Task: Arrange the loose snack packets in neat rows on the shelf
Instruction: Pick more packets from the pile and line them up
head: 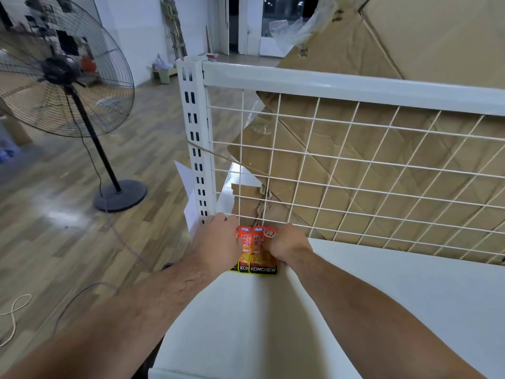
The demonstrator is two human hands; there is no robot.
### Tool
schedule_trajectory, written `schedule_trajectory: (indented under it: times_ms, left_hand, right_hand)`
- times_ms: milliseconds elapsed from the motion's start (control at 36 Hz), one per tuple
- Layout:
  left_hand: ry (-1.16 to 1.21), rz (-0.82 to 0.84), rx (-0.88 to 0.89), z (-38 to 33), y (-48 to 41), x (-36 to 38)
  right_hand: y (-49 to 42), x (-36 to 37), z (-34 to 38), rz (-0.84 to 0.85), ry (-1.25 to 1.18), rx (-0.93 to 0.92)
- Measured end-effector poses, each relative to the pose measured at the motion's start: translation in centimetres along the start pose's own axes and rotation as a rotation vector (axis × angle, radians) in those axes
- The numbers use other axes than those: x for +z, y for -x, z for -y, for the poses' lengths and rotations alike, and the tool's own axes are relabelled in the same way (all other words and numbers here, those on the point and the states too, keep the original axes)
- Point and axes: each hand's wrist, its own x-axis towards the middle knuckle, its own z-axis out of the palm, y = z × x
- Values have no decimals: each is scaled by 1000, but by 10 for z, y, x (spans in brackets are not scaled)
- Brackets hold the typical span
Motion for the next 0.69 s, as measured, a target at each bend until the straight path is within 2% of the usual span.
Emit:
schedule_trajectory:
  times_ms: [222, 417, 556, 694]
  left_hand:
    - [26, 74, 68, -4, 1, -2]
    - [30, 128, 194, -16, 3, 1]
    - [96, 219, 270, -38, 5, 9]
    - [80, 317, 377, -72, 10, 20]
  right_hand:
    - [5, 1, -7, -102, 85, -12]
    - [24, -2, -22, -159, 114, -123]
    - [44, -9, -54, -205, 357, -281]
    - [69, -24, -93, -173, 455, -210]
